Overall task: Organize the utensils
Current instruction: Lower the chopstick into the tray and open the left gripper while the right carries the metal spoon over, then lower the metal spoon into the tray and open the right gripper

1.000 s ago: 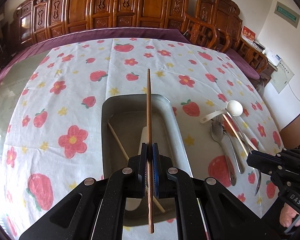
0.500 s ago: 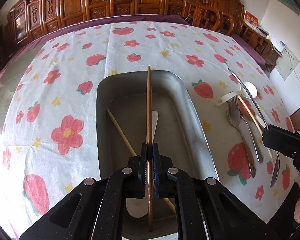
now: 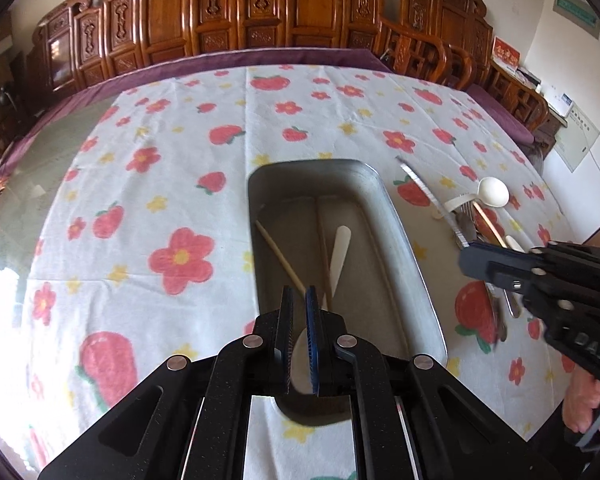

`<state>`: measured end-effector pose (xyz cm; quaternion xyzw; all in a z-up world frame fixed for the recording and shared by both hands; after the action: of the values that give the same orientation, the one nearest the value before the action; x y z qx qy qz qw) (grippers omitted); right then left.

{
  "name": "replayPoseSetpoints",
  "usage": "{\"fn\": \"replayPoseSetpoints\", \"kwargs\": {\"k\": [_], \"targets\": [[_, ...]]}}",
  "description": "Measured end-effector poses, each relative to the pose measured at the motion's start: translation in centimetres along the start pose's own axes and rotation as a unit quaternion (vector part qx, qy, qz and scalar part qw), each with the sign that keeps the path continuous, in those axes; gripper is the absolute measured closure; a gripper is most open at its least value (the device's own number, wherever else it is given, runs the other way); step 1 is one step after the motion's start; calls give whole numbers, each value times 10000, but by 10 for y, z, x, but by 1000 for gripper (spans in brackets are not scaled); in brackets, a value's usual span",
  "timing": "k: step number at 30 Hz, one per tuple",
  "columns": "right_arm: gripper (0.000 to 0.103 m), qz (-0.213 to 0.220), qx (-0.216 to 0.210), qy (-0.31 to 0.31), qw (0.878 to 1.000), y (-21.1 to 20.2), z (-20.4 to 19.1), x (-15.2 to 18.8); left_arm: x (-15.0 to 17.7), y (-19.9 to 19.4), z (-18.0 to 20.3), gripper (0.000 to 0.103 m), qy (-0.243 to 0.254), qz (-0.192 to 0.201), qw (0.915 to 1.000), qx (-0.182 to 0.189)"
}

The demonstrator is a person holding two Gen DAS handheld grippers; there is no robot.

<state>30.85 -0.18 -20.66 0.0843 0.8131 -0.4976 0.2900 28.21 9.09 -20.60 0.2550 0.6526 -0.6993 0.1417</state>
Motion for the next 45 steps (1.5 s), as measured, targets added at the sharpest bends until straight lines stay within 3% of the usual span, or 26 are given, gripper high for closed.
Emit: {"fn": "replayPoseSetpoints", "kwargs": {"k": [8, 17, 29, 36, 40, 42, 44, 45], "targets": [[99, -185, -158, 46, 9997, 32, -16, -7, 7, -28, -26, 98, -273, 172, 9993, -179], [99, -472, 16, -145, 9988, 73, -29, -1, 18, -43, -41, 98, -447, 214, 9984, -274], [98, -674, 176, -295, 9971, 90, -30, 14, 22, -58, -45, 98, -503, 279, 9978, -344], [97, -566, 100, -272, 9980, 78, -25, 13, 22, -63, -36, 98, -472, 304, 9978, -350], [96, -366, 8, -283, 9989, 50, -20, 11, 20, -65, -25, 97, -426, 315, 9981, -317], [96, -211, -5, -284, 9994, 26, -13, 11, 19, -66, -18, 92, -402, 337, 9982, -286], [96, -59, 4, -232, 9997, 0, 0, 14, 17, -67, -7, 79, -359, 381, 9983, -244], [96, -16, 18, -210, 9998, -9, 6, 15, 16, -67, 0, 79, -324, 396, 9985, -214]]}}
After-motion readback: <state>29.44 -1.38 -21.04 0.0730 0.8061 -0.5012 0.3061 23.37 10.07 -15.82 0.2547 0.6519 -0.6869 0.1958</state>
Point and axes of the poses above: each gripper's, at about its wrist camera, not at the fingertips, and y roughly the way its jaws point, z to its right, x to its underside, the point moved 6 cm from there along y, roughly the way its jaws point, and after that the axes turned 6 degrees about y, right-handed, at the moved point
